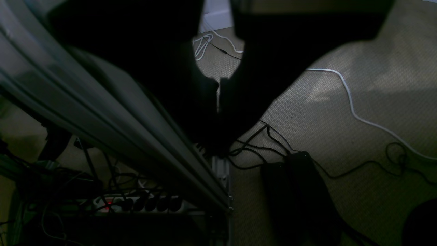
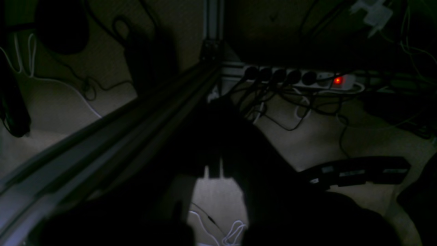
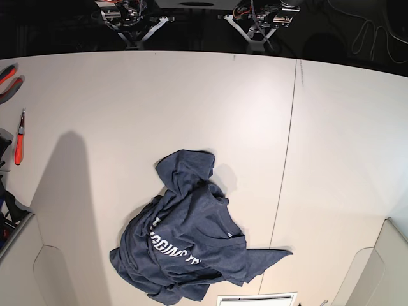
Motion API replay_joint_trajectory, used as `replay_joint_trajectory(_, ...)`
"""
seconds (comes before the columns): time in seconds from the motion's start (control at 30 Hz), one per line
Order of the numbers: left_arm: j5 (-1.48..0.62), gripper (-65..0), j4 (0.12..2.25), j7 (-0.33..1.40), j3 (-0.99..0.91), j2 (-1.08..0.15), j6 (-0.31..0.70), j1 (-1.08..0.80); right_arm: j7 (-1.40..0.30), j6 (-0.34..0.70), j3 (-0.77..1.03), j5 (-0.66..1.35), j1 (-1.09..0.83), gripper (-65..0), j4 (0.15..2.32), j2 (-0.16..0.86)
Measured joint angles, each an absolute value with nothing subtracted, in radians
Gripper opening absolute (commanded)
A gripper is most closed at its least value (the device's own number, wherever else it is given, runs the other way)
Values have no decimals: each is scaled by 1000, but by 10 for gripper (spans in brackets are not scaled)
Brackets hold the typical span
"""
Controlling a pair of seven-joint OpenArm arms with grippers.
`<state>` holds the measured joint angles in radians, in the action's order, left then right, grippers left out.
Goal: Layout the t-shirt on the table in an organized manner, then fold the t-shirt properly
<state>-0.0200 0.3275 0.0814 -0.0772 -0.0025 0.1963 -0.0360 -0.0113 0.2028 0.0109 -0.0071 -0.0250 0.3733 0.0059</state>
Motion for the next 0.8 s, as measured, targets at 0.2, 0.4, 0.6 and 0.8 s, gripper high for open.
replay_joint_trajectory(0.2,-20,-650,328,81,-77,-2,196,-50,-10,203,11,-7,-28,-650,374,9)
replay_joint_trajectory(0.4,-24,-650,373,81,-78,-3,284,-106,-2,207,11,-7,-90,-650,428,17)
replay_joint_trajectory(0.6,-22,-650,549,83,-78,-3,351,-233,-10,208,12,-8,-238,-650,614,22)
replay_joint_trajectory(0.8,-105,-650,732,85,-77,-35,355,-364,-7,183,12,-7,-373,-650,812,65)
